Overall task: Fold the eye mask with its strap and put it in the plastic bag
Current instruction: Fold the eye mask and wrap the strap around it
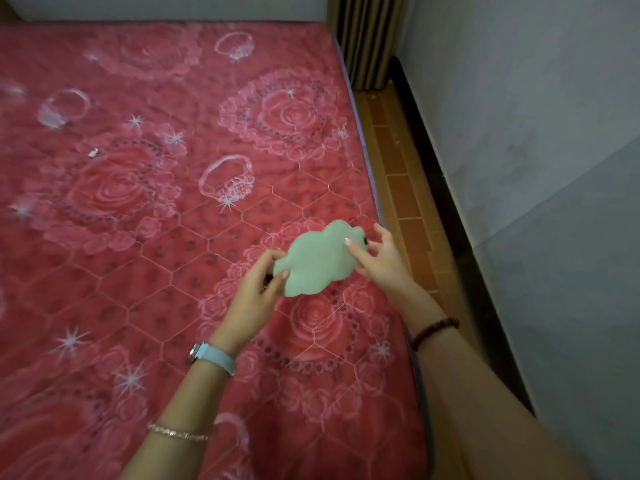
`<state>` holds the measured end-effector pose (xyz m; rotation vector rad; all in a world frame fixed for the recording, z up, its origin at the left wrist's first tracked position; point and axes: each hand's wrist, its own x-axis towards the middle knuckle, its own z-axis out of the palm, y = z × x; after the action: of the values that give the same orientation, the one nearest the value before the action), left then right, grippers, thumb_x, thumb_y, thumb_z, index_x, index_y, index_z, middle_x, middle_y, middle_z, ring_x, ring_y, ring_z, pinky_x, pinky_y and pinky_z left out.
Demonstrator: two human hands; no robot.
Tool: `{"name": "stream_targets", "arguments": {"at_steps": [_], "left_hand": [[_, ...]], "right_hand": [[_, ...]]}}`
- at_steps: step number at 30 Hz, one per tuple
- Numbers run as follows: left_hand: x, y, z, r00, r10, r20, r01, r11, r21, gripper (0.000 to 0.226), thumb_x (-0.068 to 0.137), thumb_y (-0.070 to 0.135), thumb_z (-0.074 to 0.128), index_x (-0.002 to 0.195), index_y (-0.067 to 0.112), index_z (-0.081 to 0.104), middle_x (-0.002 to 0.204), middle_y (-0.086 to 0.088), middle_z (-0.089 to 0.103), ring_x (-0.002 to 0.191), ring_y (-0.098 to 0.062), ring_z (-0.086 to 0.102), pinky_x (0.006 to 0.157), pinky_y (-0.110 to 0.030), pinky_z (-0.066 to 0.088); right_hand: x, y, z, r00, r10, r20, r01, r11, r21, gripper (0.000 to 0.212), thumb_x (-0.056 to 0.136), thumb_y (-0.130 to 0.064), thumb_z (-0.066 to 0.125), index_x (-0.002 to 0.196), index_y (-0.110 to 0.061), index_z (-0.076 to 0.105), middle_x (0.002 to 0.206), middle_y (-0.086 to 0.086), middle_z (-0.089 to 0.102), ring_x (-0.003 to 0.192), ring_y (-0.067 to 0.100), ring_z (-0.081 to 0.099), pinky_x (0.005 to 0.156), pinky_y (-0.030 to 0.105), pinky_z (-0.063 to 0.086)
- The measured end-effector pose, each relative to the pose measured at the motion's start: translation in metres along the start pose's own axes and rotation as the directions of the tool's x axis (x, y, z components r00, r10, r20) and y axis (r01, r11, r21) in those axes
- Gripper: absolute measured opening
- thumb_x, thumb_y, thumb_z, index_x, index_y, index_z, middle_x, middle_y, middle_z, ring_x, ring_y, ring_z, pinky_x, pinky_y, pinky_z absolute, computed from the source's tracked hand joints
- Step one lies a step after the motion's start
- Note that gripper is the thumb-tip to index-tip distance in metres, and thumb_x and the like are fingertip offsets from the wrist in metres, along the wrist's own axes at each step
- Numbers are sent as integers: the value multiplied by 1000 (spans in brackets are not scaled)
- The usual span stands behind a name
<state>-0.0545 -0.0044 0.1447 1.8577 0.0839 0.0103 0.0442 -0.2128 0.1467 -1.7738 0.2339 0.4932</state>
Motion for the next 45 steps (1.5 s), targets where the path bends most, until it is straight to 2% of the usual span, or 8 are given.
{"name": "stream_targets", "arguments": {"at_steps": [5, 13, 20, 24, 30, 35, 40, 45], "left_hand": [[-43, 89, -35, 998, -57, -12, 56, 996, -65, 25, 99, 9, 51, 110, 31, 59, 94, 8, 66, 85, -10, 62, 76, -37, 56], [-106, 207, -96, 996, -75, -57, 72, 996, -43, 31, 98, 8, 54, 106, 37, 60, 93, 11, 64, 78, 5, 65, 65, -14, 54], [-170, 265, -108, 987, -98, -130, 96, 995, -22, 22, 96, 17, 58, 106, 36, 61, 97, 14, 66, 82, 4, 64, 67, -18, 54], [-206, 292, -107, 985, -84, -154, 79, 996, -38, 18, 92, 26, 65, 105, 37, 63, 95, 19, 69, 84, 0, 66, 67, -18, 56], [-243, 316, -88, 942, -160, -295, 149, 987, -61, 20, 82, 23, 77, 99, 17, 69, 88, -2, 73, 77, -18, 69, 63, -34, 59], [-253, 341, -72, 954, -152, -259, 119, 983, -138, 21, 87, 24, 71, 108, 25, 67, 97, 2, 74, 88, -16, 71, 69, -34, 59], [-252, 361, -70, 976, -102, -194, 75, 987, -143, 15, 97, 23, 56, 108, 21, 66, 73, 21, 68, 64, 1, 62, 56, -17, 47], [-248, 375, -72, 966, -210, -153, 151, 932, -329, 39, 98, 44, 46, 97, 11, 67, 80, -3, 61, 75, -18, 57, 71, -41, 49]], "right_hand": [[-79, -63, -13, 996, 6, 86, -7, 1000, 9, 51, 93, -21, 69, 138, -10, 48, 133, 16, 58, 109, 21, 65, 71, 18, 61], [-213, -165, -34, 985, -123, 125, 116, 991, 60, 25, 88, -17, 74, 113, -16, 70, 111, 4, 76, 99, 17, 74, 83, 31, 61], [-314, -199, -30, 989, -143, 33, 140, 987, 83, 25, 87, -23, 75, 111, -26, 69, 101, -13, 74, 96, 7, 72, 75, 18, 59], [-359, -206, -31, 990, -141, 26, 137, 981, 136, 28, 83, -23, 79, 105, -33, 67, 107, -7, 74, 100, 13, 72, 82, 30, 61], [-410, -213, -20, 862, -488, -138, 474, 872, -123, 20, 83, -13, 78, 83, -16, 58, 80, -7, 66, 79, 11, 65, 66, 22, 54], [-431, -217, -5, 693, -715, -96, 663, 684, -305, 14, 79, 0, 78, 86, -8, 69, 97, -1, 73, 93, 9, 68, 76, 23, 56], [-434, -219, -6, 700, -713, 18, 672, 651, -352, 21, 79, -1, 79, 97, -10, 75, 111, -1, 69, 107, 12, 64, 84, 24, 56], [-431, -218, -8, 727, -676, 122, 667, 653, -360, 37, 82, 3, 72, 111, -19, 75, 126, -4, 58, 120, 11, 53, 97, 8, 42]]}}
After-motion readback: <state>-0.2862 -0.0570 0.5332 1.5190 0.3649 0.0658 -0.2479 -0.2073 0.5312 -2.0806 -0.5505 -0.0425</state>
